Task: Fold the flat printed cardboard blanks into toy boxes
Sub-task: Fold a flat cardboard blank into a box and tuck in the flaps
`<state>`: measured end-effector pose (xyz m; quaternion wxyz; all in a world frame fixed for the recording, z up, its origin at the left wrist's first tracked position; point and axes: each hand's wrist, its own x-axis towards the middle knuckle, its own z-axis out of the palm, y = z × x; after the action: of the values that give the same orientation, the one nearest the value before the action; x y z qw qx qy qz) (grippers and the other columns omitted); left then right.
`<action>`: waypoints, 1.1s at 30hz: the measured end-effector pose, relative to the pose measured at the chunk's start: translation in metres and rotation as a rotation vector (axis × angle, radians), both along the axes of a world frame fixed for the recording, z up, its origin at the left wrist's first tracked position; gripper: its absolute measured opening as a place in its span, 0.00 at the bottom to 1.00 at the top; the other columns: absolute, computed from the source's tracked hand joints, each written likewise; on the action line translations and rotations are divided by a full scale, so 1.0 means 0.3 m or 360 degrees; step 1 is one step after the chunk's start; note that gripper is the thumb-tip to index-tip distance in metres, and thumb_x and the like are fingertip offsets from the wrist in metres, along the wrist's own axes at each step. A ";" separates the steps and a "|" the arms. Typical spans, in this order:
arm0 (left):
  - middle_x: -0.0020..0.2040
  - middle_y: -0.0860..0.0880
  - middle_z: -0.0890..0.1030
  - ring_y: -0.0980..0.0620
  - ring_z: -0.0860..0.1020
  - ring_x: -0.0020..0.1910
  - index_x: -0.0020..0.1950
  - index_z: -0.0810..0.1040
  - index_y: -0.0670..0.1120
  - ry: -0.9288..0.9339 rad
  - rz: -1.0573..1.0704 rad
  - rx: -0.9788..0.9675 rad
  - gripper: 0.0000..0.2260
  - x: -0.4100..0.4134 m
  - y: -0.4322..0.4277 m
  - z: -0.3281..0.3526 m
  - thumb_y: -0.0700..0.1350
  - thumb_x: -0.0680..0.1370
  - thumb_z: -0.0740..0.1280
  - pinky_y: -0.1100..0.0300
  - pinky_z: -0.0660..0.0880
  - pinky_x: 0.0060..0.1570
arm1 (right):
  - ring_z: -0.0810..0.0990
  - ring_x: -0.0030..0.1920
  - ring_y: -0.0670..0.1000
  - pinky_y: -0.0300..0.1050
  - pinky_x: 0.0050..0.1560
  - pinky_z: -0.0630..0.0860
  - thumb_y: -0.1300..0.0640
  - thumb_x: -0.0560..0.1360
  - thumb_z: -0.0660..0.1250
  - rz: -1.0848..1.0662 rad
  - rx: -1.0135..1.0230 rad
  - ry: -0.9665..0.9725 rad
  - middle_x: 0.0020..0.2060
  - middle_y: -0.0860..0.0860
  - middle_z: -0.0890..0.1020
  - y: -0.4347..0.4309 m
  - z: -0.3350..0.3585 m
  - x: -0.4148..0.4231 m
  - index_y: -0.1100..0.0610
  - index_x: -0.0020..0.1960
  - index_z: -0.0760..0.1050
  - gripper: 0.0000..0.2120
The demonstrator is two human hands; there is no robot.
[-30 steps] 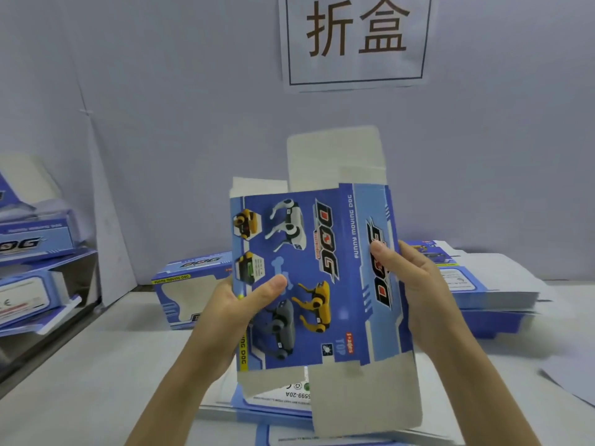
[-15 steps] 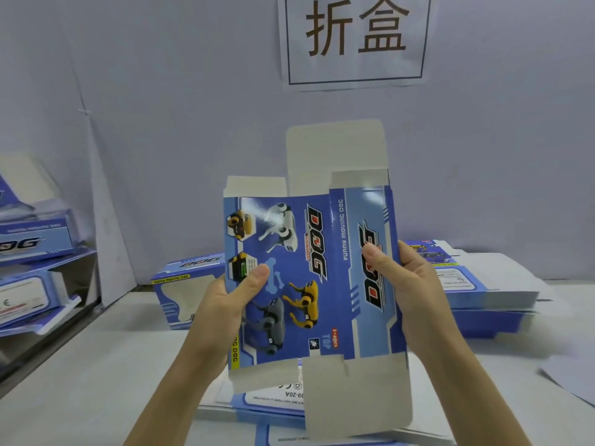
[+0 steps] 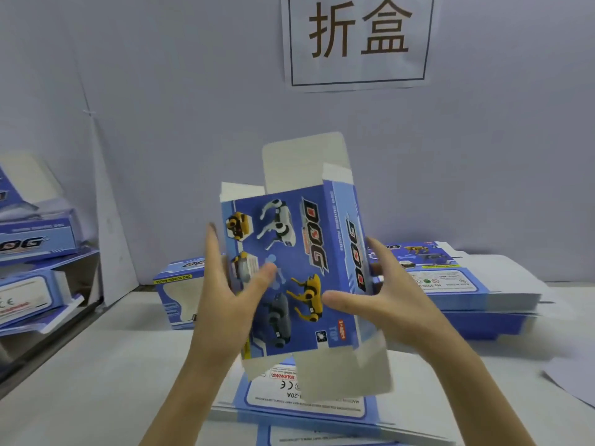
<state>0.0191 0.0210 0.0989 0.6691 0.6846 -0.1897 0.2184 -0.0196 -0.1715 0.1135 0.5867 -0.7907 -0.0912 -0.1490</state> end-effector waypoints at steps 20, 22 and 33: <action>0.48 0.51 0.85 0.48 0.84 0.45 0.53 0.78 0.52 0.0262 -0.0268 -0.0262 0.29 0.009 0.069 0.022 0.59 0.56 0.79 0.53 0.82 0.40 | 0.50 0.73 0.31 0.30 0.70 0.53 0.38 0.67 0.68 -0.0514 -0.0142 -0.0621 0.76 0.35 0.51 0.049 -0.006 0.007 0.38 0.76 0.42 0.47; 0.49 0.46 0.85 0.44 0.84 0.45 0.53 0.80 0.52 0.0449 -0.0649 -0.0315 0.34 0.015 0.087 0.024 0.61 0.51 0.81 0.55 0.81 0.37 | 0.58 0.70 0.31 0.31 0.64 0.59 0.33 0.63 0.67 -0.0282 0.0046 -0.0342 0.75 0.36 0.57 0.033 -0.004 0.004 0.32 0.75 0.46 0.46; 0.57 0.56 0.80 0.51 0.81 0.55 0.62 0.67 0.59 -0.0179 -0.0513 0.0438 0.39 -0.001 0.083 0.000 0.50 0.57 0.82 0.62 0.80 0.41 | 0.85 0.40 0.53 0.47 0.39 0.82 0.36 0.53 0.76 0.0678 0.1388 -0.0028 0.41 0.56 0.86 0.000 0.041 -0.034 0.53 0.42 0.86 0.26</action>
<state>0.0188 0.0458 0.0988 0.5839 0.7171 -0.3618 0.1184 -0.0297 -0.1715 0.1259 0.8800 -0.4337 -0.1850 -0.0567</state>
